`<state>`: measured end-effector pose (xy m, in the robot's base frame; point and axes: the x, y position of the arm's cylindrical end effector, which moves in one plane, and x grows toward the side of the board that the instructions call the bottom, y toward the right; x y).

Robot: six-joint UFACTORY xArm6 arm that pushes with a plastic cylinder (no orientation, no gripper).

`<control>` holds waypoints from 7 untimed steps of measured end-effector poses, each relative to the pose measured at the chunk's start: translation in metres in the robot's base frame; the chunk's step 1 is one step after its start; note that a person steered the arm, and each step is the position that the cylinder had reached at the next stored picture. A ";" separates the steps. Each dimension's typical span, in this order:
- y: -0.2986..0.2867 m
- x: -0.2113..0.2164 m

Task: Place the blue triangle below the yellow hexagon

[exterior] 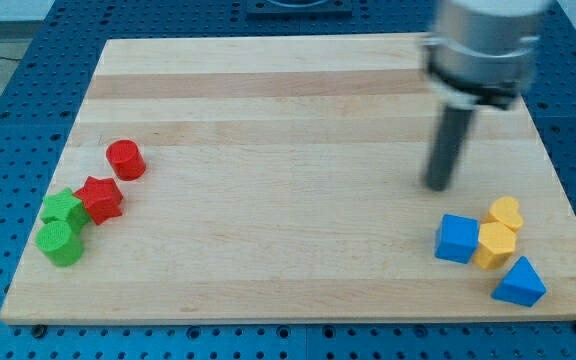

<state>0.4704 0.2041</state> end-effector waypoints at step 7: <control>0.015 0.085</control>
<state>0.5552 0.2186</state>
